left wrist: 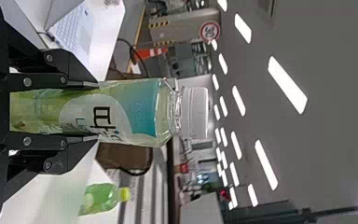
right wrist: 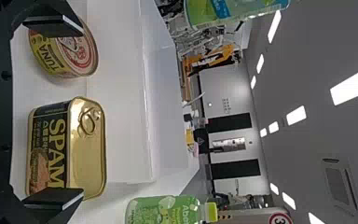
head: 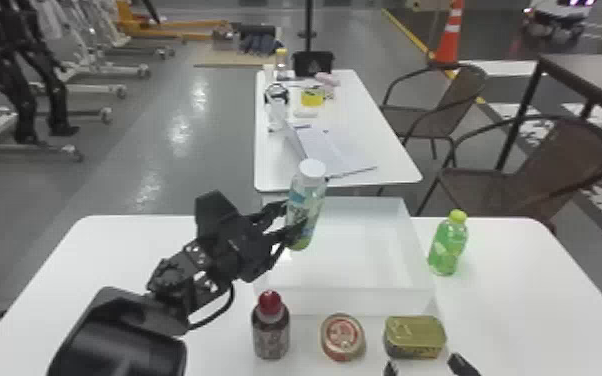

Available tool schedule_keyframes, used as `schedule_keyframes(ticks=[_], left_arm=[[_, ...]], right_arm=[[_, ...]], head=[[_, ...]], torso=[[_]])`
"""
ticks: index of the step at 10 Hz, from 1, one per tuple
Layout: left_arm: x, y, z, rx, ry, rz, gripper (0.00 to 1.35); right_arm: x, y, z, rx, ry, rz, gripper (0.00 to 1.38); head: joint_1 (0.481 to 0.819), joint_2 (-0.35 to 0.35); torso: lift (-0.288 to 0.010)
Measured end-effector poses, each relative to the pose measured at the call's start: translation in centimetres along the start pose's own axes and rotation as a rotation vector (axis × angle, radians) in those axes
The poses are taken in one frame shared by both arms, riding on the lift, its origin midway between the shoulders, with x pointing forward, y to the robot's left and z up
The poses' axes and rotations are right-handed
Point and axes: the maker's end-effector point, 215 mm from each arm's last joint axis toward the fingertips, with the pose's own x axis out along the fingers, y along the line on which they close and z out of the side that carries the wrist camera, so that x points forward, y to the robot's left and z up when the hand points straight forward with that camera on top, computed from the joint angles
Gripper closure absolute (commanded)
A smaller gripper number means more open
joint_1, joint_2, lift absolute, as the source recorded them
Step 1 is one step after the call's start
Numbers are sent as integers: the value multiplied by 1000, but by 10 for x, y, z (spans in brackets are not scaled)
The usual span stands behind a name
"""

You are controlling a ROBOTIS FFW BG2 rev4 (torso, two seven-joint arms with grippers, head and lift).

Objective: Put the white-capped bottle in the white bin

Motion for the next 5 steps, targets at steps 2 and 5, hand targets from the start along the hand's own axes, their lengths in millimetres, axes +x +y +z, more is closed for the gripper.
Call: schedule_keyframes(ticks=[2, 5], left_arm=[[16, -15, -27, 265, 164, -96, 1134], [39, -35, -38, 704, 304, -217, 987]], right_arm=[[3, 3, 0, 1, -2, 7, 93], [6, 5, 0, 6, -2, 10, 93]], head=[[549, 0], [549, 0]], torso=[[-100], [-100]])
